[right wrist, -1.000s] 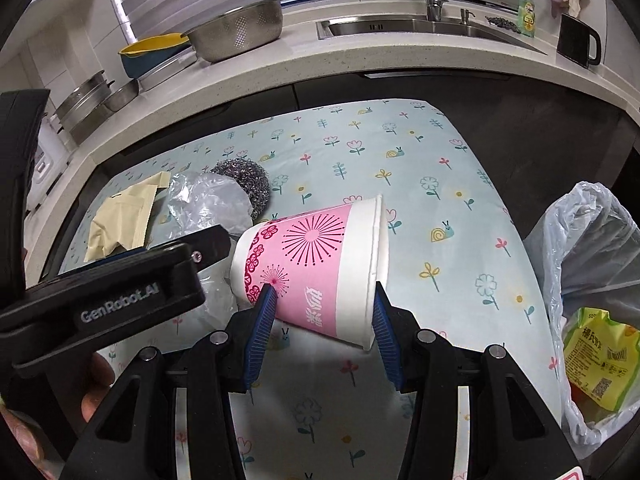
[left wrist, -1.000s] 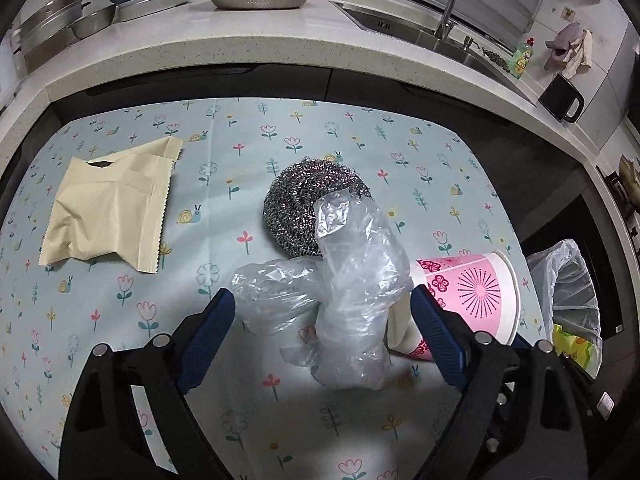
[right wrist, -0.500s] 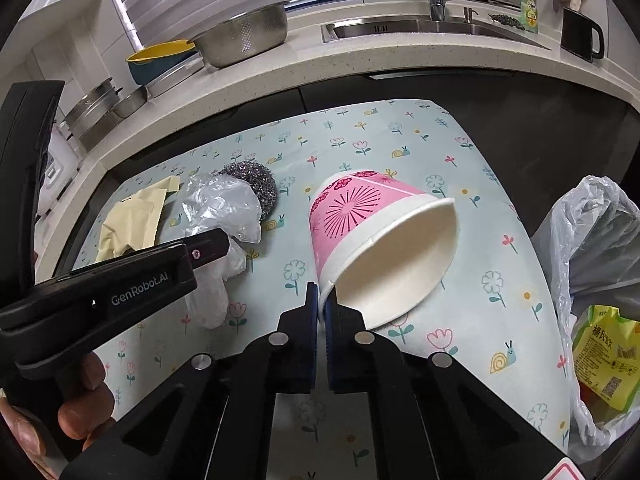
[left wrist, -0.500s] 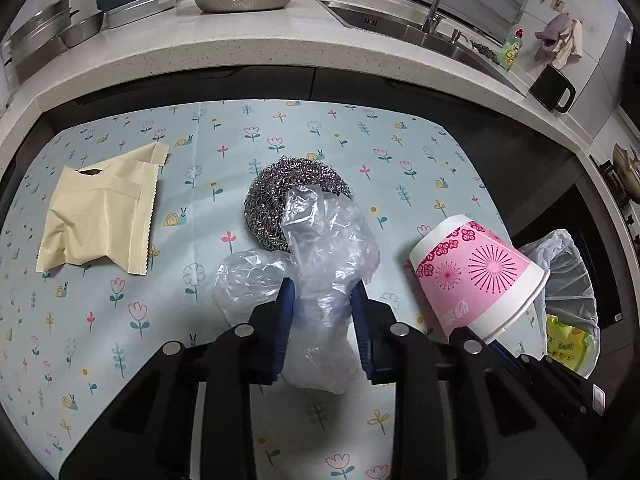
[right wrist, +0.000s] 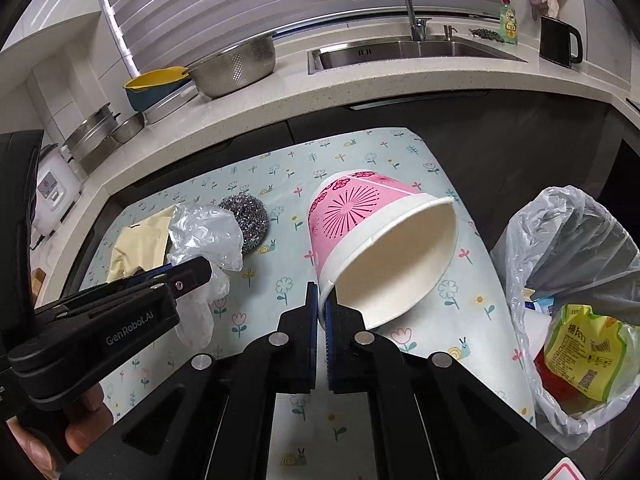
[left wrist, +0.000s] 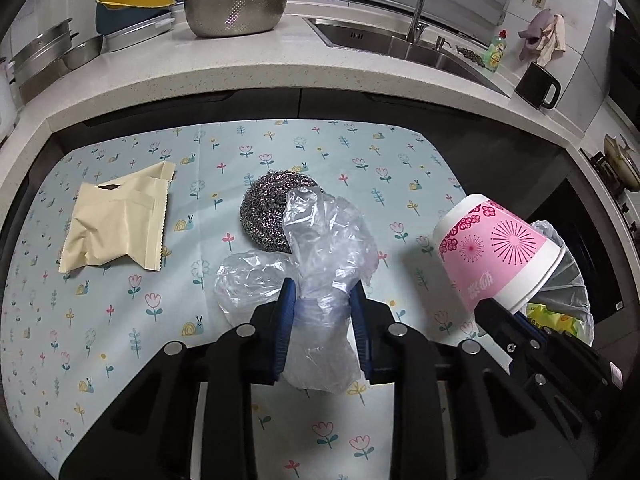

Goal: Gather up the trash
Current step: 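Carry the cup with the right tool while the left tool carries the plastic bag to the bin, then open both tools over the bin to drop the cup and plastic bag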

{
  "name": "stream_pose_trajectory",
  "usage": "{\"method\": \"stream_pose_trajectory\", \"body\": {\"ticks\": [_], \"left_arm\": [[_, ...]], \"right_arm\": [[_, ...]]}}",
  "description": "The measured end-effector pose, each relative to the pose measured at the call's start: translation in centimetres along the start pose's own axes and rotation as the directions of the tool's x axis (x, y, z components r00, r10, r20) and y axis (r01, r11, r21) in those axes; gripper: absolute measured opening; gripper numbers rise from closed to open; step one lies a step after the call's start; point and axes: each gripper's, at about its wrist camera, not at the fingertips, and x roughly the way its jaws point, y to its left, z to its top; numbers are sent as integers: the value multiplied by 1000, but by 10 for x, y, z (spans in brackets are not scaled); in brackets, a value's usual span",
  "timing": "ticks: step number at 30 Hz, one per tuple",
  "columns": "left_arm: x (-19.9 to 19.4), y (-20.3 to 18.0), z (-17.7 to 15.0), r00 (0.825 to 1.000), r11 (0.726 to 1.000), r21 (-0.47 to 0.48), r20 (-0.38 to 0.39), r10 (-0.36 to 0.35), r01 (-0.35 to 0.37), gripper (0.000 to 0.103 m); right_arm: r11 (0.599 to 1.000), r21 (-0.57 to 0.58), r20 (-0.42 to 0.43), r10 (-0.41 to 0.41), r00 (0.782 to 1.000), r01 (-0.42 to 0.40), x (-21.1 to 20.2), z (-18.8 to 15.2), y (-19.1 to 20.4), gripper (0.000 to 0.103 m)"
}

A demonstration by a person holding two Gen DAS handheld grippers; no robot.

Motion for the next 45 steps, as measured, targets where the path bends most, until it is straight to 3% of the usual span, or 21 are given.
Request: {"method": "stream_pose_trajectory", "body": {"ticks": [9,21,33,41,45], "left_arm": [[-35,-37,5,998,998,54,52,-30,27,26],[-65,-126,3,989,979,182,100,-109,89,26],[-42,-219,-6,976,929,314,21,-215,198,26],[-12,-262,-13,952,888,344,-75,-296,303,28],[-3,-272,-15,951,886,348,-73,-301,307,39]], "right_arm": [[999,13,72,-32,997,31,-48,8,-18,3],[992,76,148,-110,983,100,-110,11,-77,3],[963,180,133,-226,965,201,-136,-8,-160,4],[941,226,99,-280,955,253,-133,-21,-199,4],[933,240,85,-294,952,267,-128,-22,-208,4]]}}
